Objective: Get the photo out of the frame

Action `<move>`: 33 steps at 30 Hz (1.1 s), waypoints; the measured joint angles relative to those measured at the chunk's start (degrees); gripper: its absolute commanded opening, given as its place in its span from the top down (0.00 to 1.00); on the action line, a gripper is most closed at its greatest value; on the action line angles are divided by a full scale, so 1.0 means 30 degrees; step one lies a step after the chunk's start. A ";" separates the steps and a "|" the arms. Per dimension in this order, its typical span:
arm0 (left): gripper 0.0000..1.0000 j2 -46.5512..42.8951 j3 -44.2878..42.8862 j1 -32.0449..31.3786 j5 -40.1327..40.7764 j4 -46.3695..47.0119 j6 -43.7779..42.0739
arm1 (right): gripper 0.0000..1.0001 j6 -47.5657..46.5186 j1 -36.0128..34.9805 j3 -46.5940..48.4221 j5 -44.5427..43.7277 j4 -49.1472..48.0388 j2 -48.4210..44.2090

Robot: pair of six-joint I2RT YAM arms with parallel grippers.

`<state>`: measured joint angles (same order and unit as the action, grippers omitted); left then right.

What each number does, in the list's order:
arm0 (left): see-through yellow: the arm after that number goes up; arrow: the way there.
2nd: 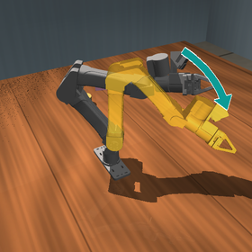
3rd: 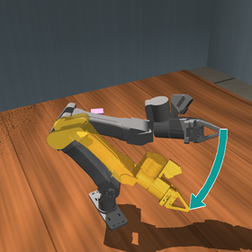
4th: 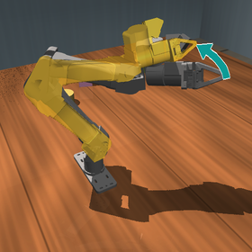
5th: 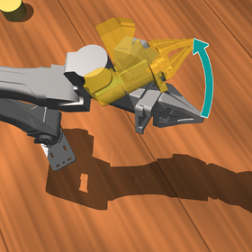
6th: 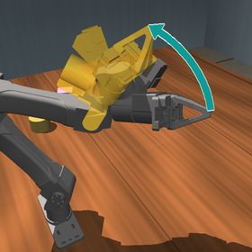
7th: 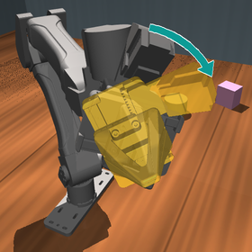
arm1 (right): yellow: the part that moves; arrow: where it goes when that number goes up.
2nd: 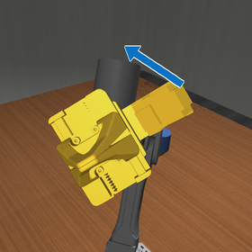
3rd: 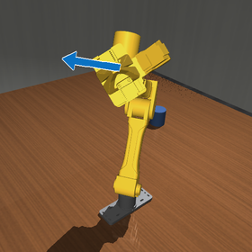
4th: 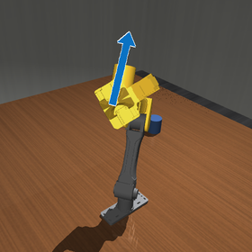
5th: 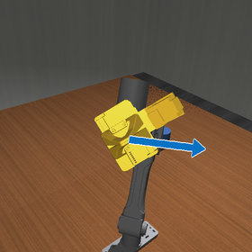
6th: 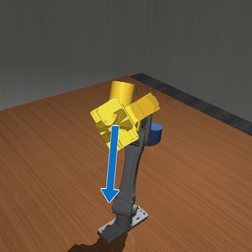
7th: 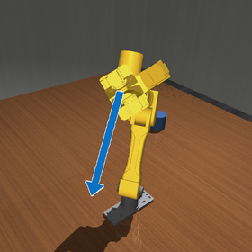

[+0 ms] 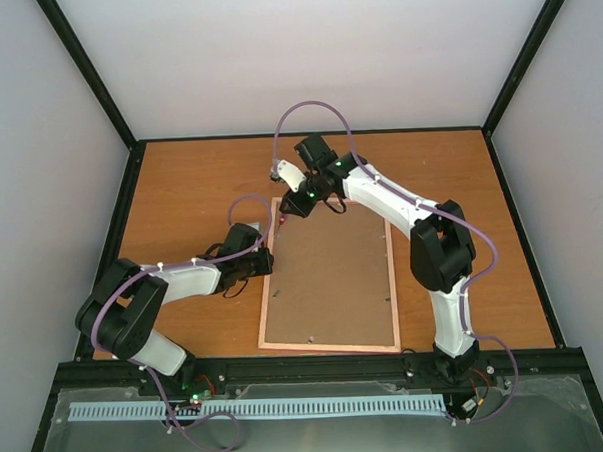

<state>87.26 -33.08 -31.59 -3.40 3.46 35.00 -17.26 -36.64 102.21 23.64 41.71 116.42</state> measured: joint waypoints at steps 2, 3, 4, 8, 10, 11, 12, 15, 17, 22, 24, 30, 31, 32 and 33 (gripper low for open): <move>0.99 0.0000 0.0000 0.0000 0.0000 0.0000 0.0000 | 0.97 0.0073 -0.0051 0.0044 -0.0182 0.0022 0.0000; 0.99 0.0000 0.0000 0.0000 0.0000 0.0000 0.0000 | 0.97 0.0102 -0.0087 0.0066 -0.0270 0.0029 0.0000; 0.99 0.0000 0.0000 0.0000 0.0000 0.0000 -0.0007 | 0.97 0.0153 -0.0102 0.0080 -0.0379 0.0044 0.0000; 0.99 0.0000 0.0000 0.0000 0.0000 0.0000 0.0000 | 0.97 0.0685 -0.0197 0.0328 -0.1778 0.0182 0.0000; 0.99 0.0000 0.0000 0.0000 0.0000 0.0000 0.0000 | 0.97 0.0801 -0.0189 0.0525 -0.2747 0.0255 -0.0007; 0.99 0.0000 0.0000 0.0000 0.0000 0.0000 0.0000 | 0.97 0.0867 -0.0175 0.0576 -0.3126 0.0328 -0.0029; 0.99 0.0000 0.0000 0.0000 0.0000 0.0000 0.0000 | 0.97 0.0940 -0.0168 0.0590 -0.3439 0.0437 -0.0087; 0.99 0.0000 0.0000 0.0000 0.0000 0.0000 0.0000 | 0.97 0.1100 -0.0095 0.0546 -0.3949 0.1035 -0.0459; 0.99 0.0000 0.0000 0.0000 0.0000 0.0000 0.0000 | 0.97 0.1122 -0.0051 0.0175 -0.4116 0.1406 -0.1093; 0.99 0.0087 -0.0386 0.0000 0.0175 -0.0627 0.0000 | 0.97 0.0962 0.0233 -0.1333 -0.4204 0.1960 -0.3796; 0.99 0.0226 -0.0860 0.0000 0.0444 -0.1377 -0.0015 | 0.97 0.0707 0.0627 -0.2477 -0.4204 0.1829 -0.5435; 0.65 0.1683 -0.3322 0.0328 0.0860 -0.3636 -0.0852 | 0.97 -0.0073 0.3388 -0.6244 -0.4240 0.1239 -0.9304; 0.57 0.2062 -0.3818 0.0474 0.0903 -0.3847 -0.1129 | 0.97 -0.0270 0.4095 -0.6630 -0.4211 0.1253 -0.9581; 0.51 0.2375 -0.4248 0.0605 0.1013 -0.4095 -0.1362 | 0.97 -0.0495 0.4918 -0.6892 -0.4204 0.1268 -0.9704; 0.46 0.2710 -0.4750 0.0809 0.1180 -0.4342 -0.1625 | 0.97 -0.0714 0.5741 -0.7023 -0.4218 0.1268 -0.9719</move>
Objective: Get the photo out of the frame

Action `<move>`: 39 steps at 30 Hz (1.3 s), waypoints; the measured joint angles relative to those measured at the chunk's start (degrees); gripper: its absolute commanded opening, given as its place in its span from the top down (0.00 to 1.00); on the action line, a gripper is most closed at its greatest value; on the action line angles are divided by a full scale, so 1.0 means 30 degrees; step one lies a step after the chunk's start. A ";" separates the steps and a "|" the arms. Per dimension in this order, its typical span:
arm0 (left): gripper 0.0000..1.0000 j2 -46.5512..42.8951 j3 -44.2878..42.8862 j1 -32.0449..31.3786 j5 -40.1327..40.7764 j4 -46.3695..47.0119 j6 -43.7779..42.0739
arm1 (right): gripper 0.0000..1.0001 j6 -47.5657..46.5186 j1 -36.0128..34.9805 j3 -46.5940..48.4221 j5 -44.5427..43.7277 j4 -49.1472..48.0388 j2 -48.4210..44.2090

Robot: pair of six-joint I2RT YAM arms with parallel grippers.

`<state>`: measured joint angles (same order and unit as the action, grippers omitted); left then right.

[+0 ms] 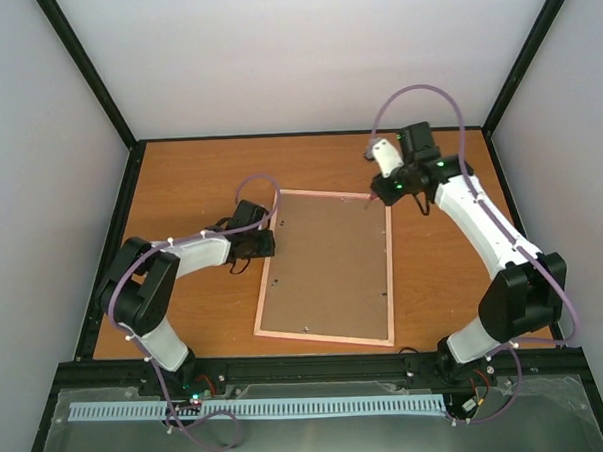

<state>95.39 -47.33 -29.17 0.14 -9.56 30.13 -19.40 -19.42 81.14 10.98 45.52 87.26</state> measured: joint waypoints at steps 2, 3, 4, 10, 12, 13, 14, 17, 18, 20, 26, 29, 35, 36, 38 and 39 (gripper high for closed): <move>0.42 0.0248 -0.0656 0.0306 0.0393 -0.0510 -0.0444 | 0.97 -0.0430 0.1355 -0.0124 0.0022 -0.0029 0.0000; 0.41 0.0255 -0.1049 0.0408 0.0619 -0.0889 -0.0561 | 0.97 -0.0678 0.2091 -0.0131 0.0058 -0.0029 -0.0007; 0.41 0.0240 -0.1333 0.0437 0.0801 -0.1144 -0.0707 | 0.97 -0.0860 0.2696 -0.0131 0.0066 -0.0102 -0.0007; 0.46 -0.2011 -0.2193 -0.0007 0.1049 -0.3133 -0.0357 | 0.97 -0.1974 0.4685 -0.0124 0.0255 -0.0627 0.0007; 0.49 -0.3789 -0.1814 -0.0714 0.1056 -0.3694 0.0233 | 0.97 -0.2288 0.4932 -0.0087 0.0452 -0.0838 0.0138; 0.51 -0.4838 -0.1443 -0.1268 0.0969 -0.3861 0.0590 | 0.97 -0.2448 0.4998 -0.0015 0.0525 -0.0940 0.0284; 0.52 -0.5661 -0.1100 -0.1800 0.0809 -0.3971 0.0860 | 0.97 -0.2608 0.5064 0.0146 0.0576 -0.1027 0.0561; 0.54 -0.7839 0.0430 -0.3781 -0.0342 -0.3993 0.1515 | 0.97 -0.2929 0.5085 0.0794 0.0801 -0.1435 0.1690; 0.53 -0.8357 0.1020 -0.4452 -0.0794 -0.4036 0.1727 | 0.97 -0.3002 0.5085 0.1042 0.0918 -0.1559 0.2142; 0.54 -0.8903 0.1887 -0.5442 -0.1668 -0.4313 0.2040 | 0.97 -0.3118 0.5085 0.1741 0.1202 -0.1690 0.3111; 0.59 -0.9092 0.2834 -0.7206 -0.4612 -0.5071 0.2178 | 0.97 -0.3395 0.5085 0.3483 0.1989 -0.2011 0.5552; 0.64 -0.9041 0.2914 -0.8320 -0.6011 -0.5326 0.2142 | 0.97 -0.3461 0.5085 0.3942 0.2302 -0.1982 0.6244; 0.60 -0.8750 0.3963 -0.9100 -0.7592 -0.5836 0.2361 | 0.97 -0.3854 0.5085 0.4182 0.2630 -0.1683 0.6929; 0.56 -0.8765 0.4269 -0.9100 -0.7774 -0.5850 0.2463 | 0.97 -0.3949 0.5085 0.4175 0.2637 -0.1603 0.6929; 0.50 -0.8779 0.4823 -0.9107 -0.8065 -0.5996 0.2688 | 0.97 -0.4211 0.5085 0.4167 0.2645 -0.1515 0.6929; 0.47 -0.8786 0.5020 -0.9114 -0.8145 -0.6135 0.2834 | 0.97 -0.4299 0.5085 0.4124 0.2637 -0.1501 0.6929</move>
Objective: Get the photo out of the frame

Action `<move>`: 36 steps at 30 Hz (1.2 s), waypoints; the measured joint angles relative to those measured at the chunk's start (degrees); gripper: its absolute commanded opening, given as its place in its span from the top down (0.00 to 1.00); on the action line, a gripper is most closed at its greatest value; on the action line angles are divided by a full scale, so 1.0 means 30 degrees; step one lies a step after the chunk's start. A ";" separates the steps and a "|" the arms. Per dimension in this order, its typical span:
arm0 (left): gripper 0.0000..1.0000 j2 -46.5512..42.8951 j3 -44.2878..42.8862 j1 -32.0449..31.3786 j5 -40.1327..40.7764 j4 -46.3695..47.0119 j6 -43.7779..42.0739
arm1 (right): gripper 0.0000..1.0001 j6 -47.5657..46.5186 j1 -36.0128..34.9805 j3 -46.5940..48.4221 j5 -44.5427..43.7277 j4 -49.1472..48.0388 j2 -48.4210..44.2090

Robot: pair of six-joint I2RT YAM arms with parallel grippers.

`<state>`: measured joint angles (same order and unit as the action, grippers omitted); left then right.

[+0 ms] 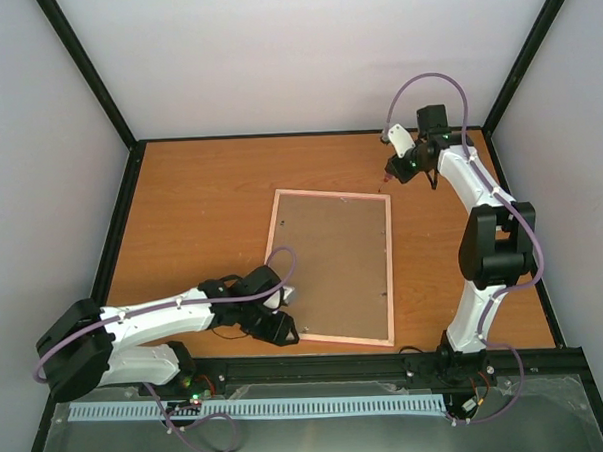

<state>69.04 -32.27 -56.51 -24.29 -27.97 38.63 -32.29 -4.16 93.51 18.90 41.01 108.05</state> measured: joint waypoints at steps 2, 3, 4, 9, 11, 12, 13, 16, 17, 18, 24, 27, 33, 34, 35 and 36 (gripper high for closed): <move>0.45 0.0000 0.0248 -0.0007 -0.0044 -0.0233 0.0306 | 0.97 -0.0211 0.0000 -0.0087 -0.0007 0.0124 0.0000; 0.44 0.0000 0.0321 -0.0007 -0.0066 -0.0306 0.0452 | 0.97 -0.0335 0.0000 -0.0168 -0.0015 0.0153 0.0000; 0.44 0.0007 0.0364 -0.0007 -0.0066 -0.0386 0.0619 | 0.97 -0.0452 0.0000 -0.0248 -0.0022 0.0204 0.0000; 0.44 0.0015 0.0386 -0.0007 -0.0080 -0.0372 0.1311 | 0.97 -0.1042 0.0000 -0.0634 -0.0189 0.0240 0.0000; 0.42 0.0051 0.0386 -0.0007 -0.0073 -0.0350 0.1530 | 0.97 -0.1217 0.0007 -0.0707 -0.0306 0.0262 0.0000; 0.42 0.0058 0.0379 -0.0007 -0.0022 -0.0335 0.1654 | 0.97 -0.1297 0.0000 -0.0714 -0.0321 0.0270 0.0000; 0.42 0.0073 0.0379 -0.0007 0.0080 -0.0328 0.1800 | 0.97 -0.1377 0.0000 -0.0714 -0.0350 0.0284 0.0000; 0.42 0.0168 0.0313 -0.0007 0.0153 -0.0357 0.2157 | 0.97 -0.1596 0.0000 -0.0714 -0.0444 0.0444 0.0000; 0.43 0.0211 0.0270 0.0000 0.0168 -0.0393 0.2259 | 0.97 -0.1647 0.0007 -0.0714 -0.0466 0.0481 0.0000; 0.43 0.0240 0.0248 0.0015 0.0168 -0.0415 0.2317 | 0.97 -0.1734 0.0007 -0.0765 -0.0510 0.0481 -0.0036; 0.51 0.0430 0.0364 0.0182 0.0284 -0.0896 0.2535 | 0.97 -0.2186 0.0007 -0.1865 -0.1020 0.0335 -0.0765; 0.48 0.0430 0.0634 0.0197 0.0015 -0.1005 0.2506 | 0.97 -0.2324 0.0007 -0.2208 -0.1115 0.0393 -0.1027; 0.43 0.0437 0.0597 0.0219 0.0648 -0.1566 0.2550 | 0.97 -0.2397 0.0007 -0.2426 -0.1107 0.0291 -0.1151; 0.43 0.0452 0.0510 0.0248 0.1020 -0.1763 0.2601 | 0.97 -0.2404 0.0007 -0.2492 -0.1115 0.0262 -0.1195; 0.43 0.0481 0.0364 0.0328 0.1319 -0.2011 0.2659 | 0.97 -0.2441 0.0007 -0.2579 -0.1144 0.0233 -0.1253; 0.43 0.0510 0.0204 0.0488 0.1705 -0.2259 0.2703 | 0.97 -0.2463 0.0007 -0.2681 -0.1180 0.0189 -0.1326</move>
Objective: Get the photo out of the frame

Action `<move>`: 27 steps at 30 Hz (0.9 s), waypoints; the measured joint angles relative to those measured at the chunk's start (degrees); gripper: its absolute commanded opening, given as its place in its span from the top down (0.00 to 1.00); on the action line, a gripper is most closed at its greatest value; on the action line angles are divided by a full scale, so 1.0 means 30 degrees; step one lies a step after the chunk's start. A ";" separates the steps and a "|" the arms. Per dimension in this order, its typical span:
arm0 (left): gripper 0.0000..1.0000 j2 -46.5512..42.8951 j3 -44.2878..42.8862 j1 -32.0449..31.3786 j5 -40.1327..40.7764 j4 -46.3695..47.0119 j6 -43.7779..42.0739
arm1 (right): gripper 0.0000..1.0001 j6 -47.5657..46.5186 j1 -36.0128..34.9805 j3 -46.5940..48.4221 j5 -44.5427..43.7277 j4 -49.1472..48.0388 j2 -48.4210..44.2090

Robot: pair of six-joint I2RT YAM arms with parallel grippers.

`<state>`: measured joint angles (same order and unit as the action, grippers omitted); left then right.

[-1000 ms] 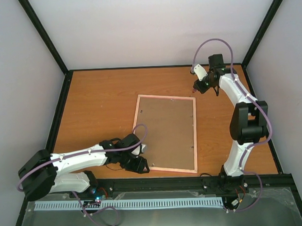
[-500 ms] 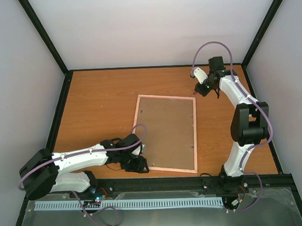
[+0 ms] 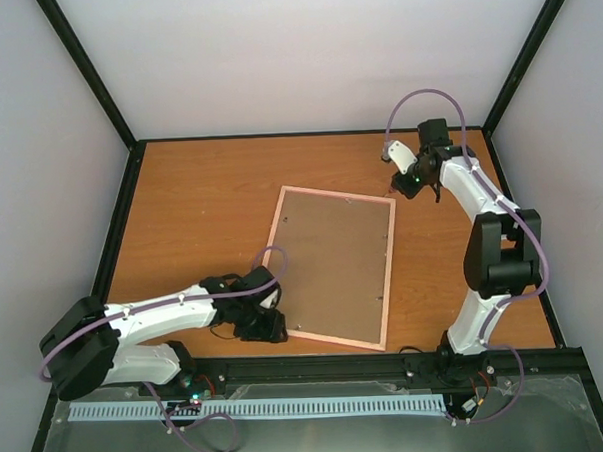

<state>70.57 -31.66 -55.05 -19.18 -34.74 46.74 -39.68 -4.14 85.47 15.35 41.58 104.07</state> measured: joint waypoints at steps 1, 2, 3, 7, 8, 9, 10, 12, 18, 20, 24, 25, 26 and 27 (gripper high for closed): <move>0.42 0.0029 -0.0146 0.0233 0.0321 -0.0182 0.0036 | 0.97 -0.0029 0.0000 -0.0168 -0.0051 -0.0073 -0.0117; 0.42 0.0036 -0.0277 0.0656 0.0627 -0.0372 0.0051 | 0.97 -0.0073 0.0000 -0.0401 -0.0117 -0.0131 -0.0277; 0.42 0.0029 -0.0342 0.1195 0.0940 -0.0481 0.0058 | 0.97 -0.0131 0.0000 -0.0634 -0.0168 -0.0168 -0.0459; 0.42 0.0029 -0.0423 0.3541 0.2025 -0.0313 0.0022 | 0.97 -0.0291 0.0073 -0.1224 -0.0357 -0.0109 -0.1042; 0.42 0.0058 -0.0452 0.4058 0.2266 -0.0204 0.0000 | 0.97 -0.0321 0.0095 -0.1319 -0.0350 -0.0080 -0.1129; 0.42 0.0168 -0.0532 0.4648 0.2506 -0.0029 -0.0051 | 0.97 -0.0342 0.0109 -0.1450 -0.0350 -0.0058 -0.1224; 0.43 0.0364 -0.0648 0.5056 0.2725 0.0109 -0.0080 | 0.97 -0.0350 0.0124 -0.1574 -0.0350 -0.0087 -0.1311; 0.43 0.1071 -0.1078 0.5668 0.3315 0.0226 -0.0117 | 0.97 -0.0350 0.0124 -0.1880 -0.0408 -0.0146 -0.1574; 0.51 0.3716 -0.2754 0.6754 0.5304 0.0408 -0.0233 | 0.97 -0.0255 0.0226 -0.3293 -0.0350 -0.0007 -0.3067; 0.54 0.4590 -0.3599 0.6900 0.5989 0.0495 -0.0408 | 0.97 -0.0248 0.0211 -0.3803 -0.0401 0.0153 -0.3628; 0.63 0.6011 -0.5064 0.7089 0.6994 0.0503 -0.0787 | 0.97 -0.0233 0.0219 -0.4677 -0.1005 0.0619 -0.4721; 0.65 0.6302 -0.5370 0.7176 0.7242 0.0517 -0.0918 | 0.97 -0.0240 0.0219 -0.4852 -0.1166 0.0750 -0.4962; 0.67 0.6586 -0.5676 0.7278 0.7424 0.0532 -0.1078 | 0.97 -0.0240 0.0219 -0.4925 -0.1326 0.0940 -0.5144; 0.69 0.6849 -0.5938 0.7366 0.7606 0.0576 -0.1231 | 0.97 -0.0233 0.0219 -0.4947 -0.1457 0.1217 -0.5304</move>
<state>91.11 -49.47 -32.95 3.64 -33.01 43.05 -40.38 -3.49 70.63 10.98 45.23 88.16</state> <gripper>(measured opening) 0.363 0.217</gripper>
